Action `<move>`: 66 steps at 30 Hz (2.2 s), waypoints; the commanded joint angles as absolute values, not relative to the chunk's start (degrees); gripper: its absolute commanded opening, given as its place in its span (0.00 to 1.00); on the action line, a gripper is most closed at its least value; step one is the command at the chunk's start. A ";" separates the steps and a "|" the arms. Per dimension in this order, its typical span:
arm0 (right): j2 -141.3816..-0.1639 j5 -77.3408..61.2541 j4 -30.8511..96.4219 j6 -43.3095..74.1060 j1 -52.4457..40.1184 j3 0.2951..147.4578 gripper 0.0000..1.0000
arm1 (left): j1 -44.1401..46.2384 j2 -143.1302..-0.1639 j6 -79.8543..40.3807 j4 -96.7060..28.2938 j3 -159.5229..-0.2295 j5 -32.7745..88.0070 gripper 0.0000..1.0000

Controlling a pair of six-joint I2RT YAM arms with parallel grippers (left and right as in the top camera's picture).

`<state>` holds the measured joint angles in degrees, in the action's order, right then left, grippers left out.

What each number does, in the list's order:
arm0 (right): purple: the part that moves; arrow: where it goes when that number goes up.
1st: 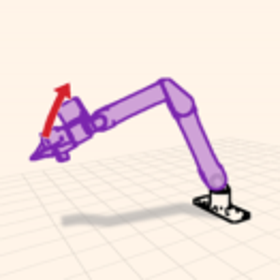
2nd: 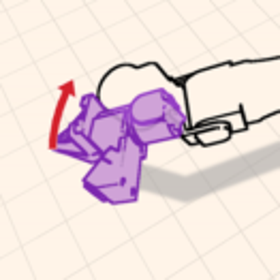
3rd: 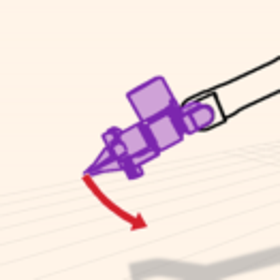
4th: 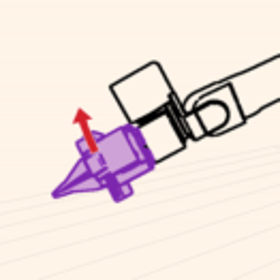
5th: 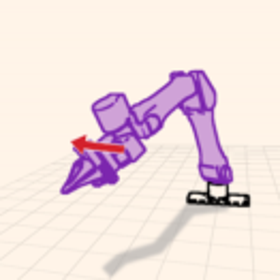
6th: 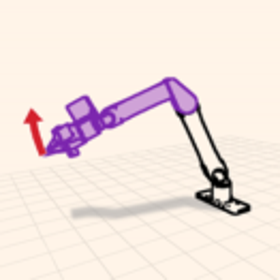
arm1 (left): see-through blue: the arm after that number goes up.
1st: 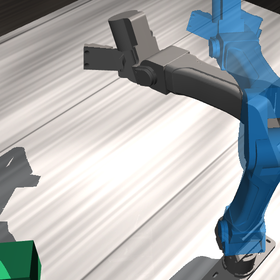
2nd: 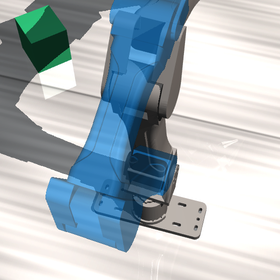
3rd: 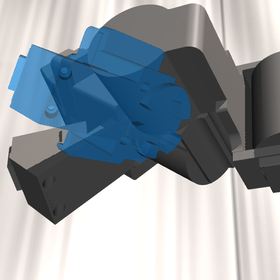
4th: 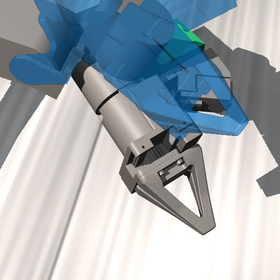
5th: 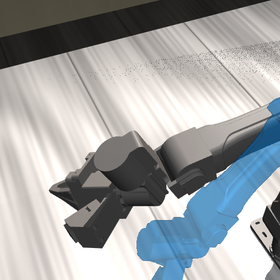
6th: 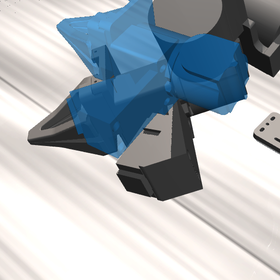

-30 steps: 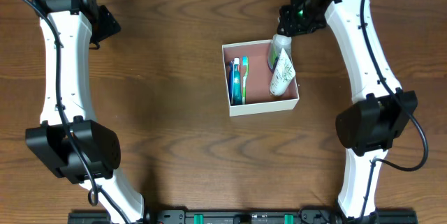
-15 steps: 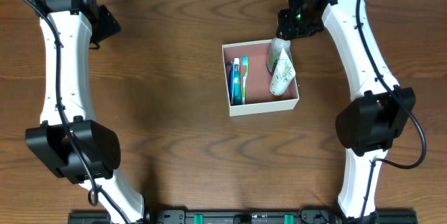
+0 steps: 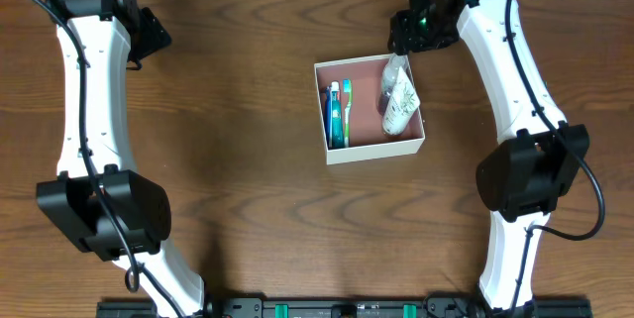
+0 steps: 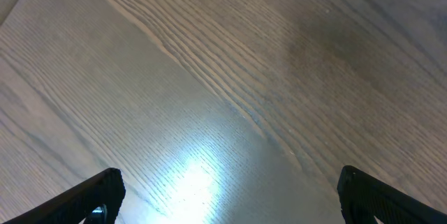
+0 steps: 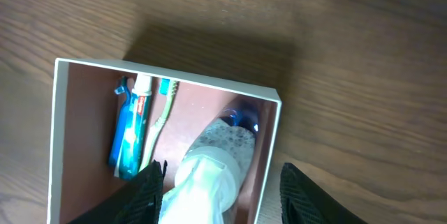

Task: Pack container
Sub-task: 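Move the right gripper right to the green soap bar, then lower the right gripper and grasp the green Dettol soap box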

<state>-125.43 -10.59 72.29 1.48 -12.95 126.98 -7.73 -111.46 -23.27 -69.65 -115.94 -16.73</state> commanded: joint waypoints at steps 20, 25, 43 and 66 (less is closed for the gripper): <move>-121.21 5.63 90.74 2.44 7.33 141.16 0.79 | -7.81 -111.87 -22.74 -69.80 -115.57 -17.43 0.98; -121.21 2.50 92.47 0.32 13.63 131.04 0.83 | -7.81 -111.87 -22.76 -69.80 -115.57 -17.43 0.98; -121.23 2.57 70.87 -14.04 21.74 105.86 0.92 | -7.81 -111.87 -22.74 -69.80 -115.57 -17.43 0.98; -121.40 -4.58 42.78 -14.66 21.04 88.33 0.99 | -7.81 -111.87 -22.74 -69.80 -115.57 -17.43 0.98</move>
<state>-120.95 -3.64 43.55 -13.98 21.61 89.56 -7.70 -111.46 -23.24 -69.63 -115.94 -16.73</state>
